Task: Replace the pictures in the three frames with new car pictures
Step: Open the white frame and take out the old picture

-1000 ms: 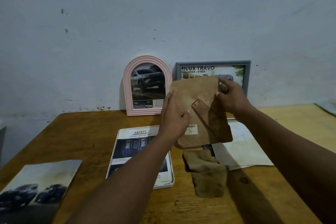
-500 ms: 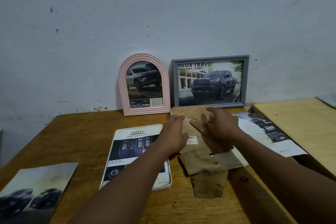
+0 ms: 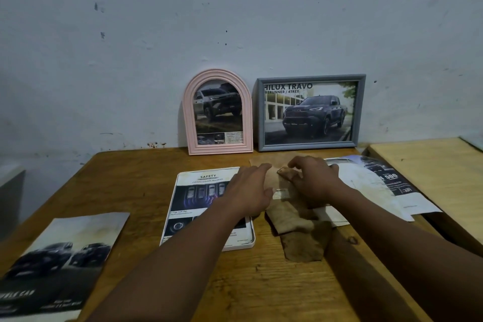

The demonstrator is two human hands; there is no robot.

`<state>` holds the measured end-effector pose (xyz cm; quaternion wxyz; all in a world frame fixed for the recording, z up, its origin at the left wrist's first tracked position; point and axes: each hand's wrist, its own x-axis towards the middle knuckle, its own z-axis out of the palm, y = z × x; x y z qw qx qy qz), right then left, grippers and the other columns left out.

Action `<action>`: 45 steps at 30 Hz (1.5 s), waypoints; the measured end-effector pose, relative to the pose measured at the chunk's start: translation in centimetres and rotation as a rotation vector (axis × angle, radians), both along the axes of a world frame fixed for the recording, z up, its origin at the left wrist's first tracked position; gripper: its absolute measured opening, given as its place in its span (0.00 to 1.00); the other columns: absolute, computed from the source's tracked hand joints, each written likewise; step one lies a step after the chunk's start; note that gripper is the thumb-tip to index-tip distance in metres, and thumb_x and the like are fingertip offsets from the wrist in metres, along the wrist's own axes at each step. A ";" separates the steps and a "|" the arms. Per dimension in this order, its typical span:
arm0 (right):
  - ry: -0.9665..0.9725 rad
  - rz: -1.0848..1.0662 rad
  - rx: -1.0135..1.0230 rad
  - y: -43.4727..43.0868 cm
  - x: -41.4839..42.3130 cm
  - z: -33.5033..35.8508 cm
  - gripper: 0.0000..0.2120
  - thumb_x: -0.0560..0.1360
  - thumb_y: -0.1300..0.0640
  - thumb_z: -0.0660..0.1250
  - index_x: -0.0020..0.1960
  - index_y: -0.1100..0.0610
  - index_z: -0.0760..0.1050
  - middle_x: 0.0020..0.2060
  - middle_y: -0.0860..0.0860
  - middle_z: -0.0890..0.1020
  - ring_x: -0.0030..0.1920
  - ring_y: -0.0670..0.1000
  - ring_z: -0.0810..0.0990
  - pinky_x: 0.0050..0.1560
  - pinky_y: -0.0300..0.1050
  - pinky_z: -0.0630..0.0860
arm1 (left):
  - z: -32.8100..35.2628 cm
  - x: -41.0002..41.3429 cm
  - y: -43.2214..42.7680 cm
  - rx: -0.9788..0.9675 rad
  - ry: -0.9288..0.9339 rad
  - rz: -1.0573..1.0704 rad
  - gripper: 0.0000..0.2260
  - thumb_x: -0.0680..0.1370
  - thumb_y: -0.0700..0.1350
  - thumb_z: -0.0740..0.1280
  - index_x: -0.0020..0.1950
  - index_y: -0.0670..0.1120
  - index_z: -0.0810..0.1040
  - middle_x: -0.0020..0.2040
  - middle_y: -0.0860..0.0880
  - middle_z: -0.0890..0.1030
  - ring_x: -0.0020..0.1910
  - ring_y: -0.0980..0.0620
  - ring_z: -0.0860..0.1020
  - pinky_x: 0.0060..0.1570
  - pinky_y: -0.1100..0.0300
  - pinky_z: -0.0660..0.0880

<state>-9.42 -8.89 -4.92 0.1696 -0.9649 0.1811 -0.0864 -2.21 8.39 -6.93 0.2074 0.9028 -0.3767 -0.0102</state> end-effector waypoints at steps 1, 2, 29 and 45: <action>-0.031 0.028 0.010 0.6 0.1 0.4 0.15 0.79 0.44 0.64 0.64 0.45 0.74 0.64 0.48 0.78 0.66 0.54 0.71 0.66 0.60 0.65 | 0.2 0.1 0.6 -0.027 -0.007 0.008 0.30 0.80 0.53 0.68 0.80 0.52 0.62 0.70 0.46 0.75 0.71 0.45 0.69 0.67 0.46 0.71; -0.059 0.057 0.015 1.4 0.2 0.7 0.15 0.78 0.47 0.65 0.64 0.46 0.74 0.64 0.48 0.78 0.66 0.53 0.72 0.66 0.60 0.67 | 0.3 0.2 1.2 -0.052 -0.016 0.021 0.30 0.80 0.53 0.68 0.80 0.53 0.63 0.71 0.46 0.75 0.71 0.45 0.69 0.67 0.46 0.71; -0.043 0.168 -0.062 14.1 4.2 -2.3 0.31 0.78 0.46 0.65 0.76 0.50 0.56 0.73 0.54 0.69 0.76 0.57 0.60 0.72 0.66 0.54 | -4.4 3.5 14.9 -0.293 0.038 0.387 0.27 0.81 0.62 0.56 0.78 0.54 0.63 0.72 0.51 0.73 0.68 0.49 0.74 0.59 0.47 0.80; -0.120 0.117 -0.053 14.3 6.0 -3.1 0.24 0.77 0.49 0.69 0.68 0.50 0.63 0.63 0.52 0.77 0.66 0.56 0.72 0.66 0.60 0.61 | -4.7 3.7 14.5 -0.277 -0.015 0.388 0.25 0.85 0.54 0.60 0.80 0.50 0.61 0.76 0.49 0.70 0.72 0.49 0.68 0.65 0.47 0.76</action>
